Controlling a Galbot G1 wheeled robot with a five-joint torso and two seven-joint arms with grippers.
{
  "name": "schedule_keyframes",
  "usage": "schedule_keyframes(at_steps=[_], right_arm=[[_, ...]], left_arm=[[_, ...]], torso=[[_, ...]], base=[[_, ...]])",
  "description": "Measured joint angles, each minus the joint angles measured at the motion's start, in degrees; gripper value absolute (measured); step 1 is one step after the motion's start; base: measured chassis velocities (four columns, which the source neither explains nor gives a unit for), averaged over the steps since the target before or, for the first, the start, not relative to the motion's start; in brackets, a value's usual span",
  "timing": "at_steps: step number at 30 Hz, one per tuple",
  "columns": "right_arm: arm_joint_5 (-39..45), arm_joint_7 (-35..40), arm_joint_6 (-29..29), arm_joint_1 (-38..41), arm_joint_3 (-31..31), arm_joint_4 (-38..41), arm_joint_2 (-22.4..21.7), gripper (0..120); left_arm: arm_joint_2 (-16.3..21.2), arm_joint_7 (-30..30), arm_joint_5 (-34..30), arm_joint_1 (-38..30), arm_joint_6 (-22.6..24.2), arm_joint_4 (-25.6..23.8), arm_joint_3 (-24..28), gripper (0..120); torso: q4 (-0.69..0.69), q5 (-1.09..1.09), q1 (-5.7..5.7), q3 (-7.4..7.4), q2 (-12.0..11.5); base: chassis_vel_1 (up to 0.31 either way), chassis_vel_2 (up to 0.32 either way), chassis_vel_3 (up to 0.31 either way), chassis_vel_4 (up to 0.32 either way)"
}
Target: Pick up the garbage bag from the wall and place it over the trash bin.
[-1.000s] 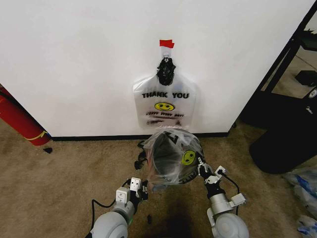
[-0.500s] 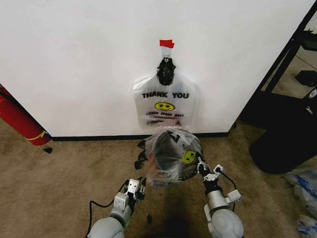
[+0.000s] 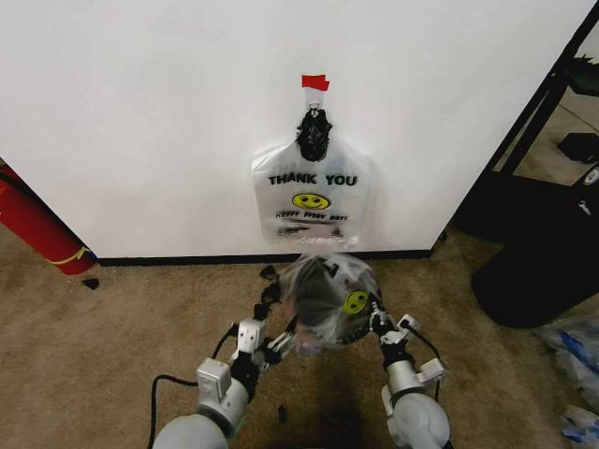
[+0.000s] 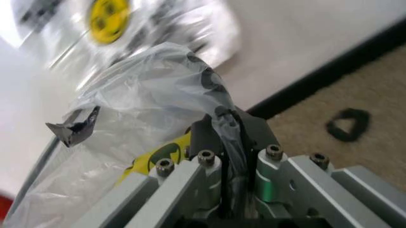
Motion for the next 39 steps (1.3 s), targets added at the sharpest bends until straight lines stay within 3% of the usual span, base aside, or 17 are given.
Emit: schedule_keyframes(at_steps=[9,18,21,24,29,39], right_arm=[[-7.4,-5.4,5.0,-0.3,-0.8,-0.2,0.4,1],[-10.9,-8.8,8.1,-0.7,-0.9,-0.2,1.0,1],[-11.3,-9.2,8.7,-0.8,-0.9,-0.3,1.2,1],[-12.9,-10.9,10.4,-1.2,-0.9,-0.5,1.6,1],[-14.0,-11.8,11.4,-1.7,-1.3,-0.5,2.3,1],[-14.4,-12.0,12.2,-2.7,-2.0,-0.1,3.0,1]], left_arm=[[-4.3,-0.8,-1.2,-4.8,7.1,5.2,5.0,31],[-5.3,-5.1,-3.2,-12.9,12.5,11.5,8.3,1],[-5.5,-5.7,-3.5,-13.9,13.3,12.3,8.6,0],[-6.4,-7.9,-3.6,-17.3,16.0,15.9,10.2,0],[-7.6,-9.8,-2.5,-20.7,16.6,20.0,11.5,0],[-8.8,-11.1,5.5,-24.2,16.6,27.4,12.3,0]], torso=[[0.0,-0.01,0.0,0.0,0.0],[0.0,-0.01,0.0,0.0,0.0],[0.0,-0.01,0.0,0.0,0.0],[0.0,-0.01,0.0,0.0,0.0],[0.0,-0.01,0.0,0.0,0.0],[0.0,-0.01,0.0,0.0,0.0]], base=[[0.0,0.0,0.0,0.0],[0.0,0.0,0.0,0.0],[0.0,0.0,0.0,0.0],[0.0,0.0,0.0,0.0],[0.0,0.0,0.0,0.0],[0.0,0.0,0.0,0.0]])
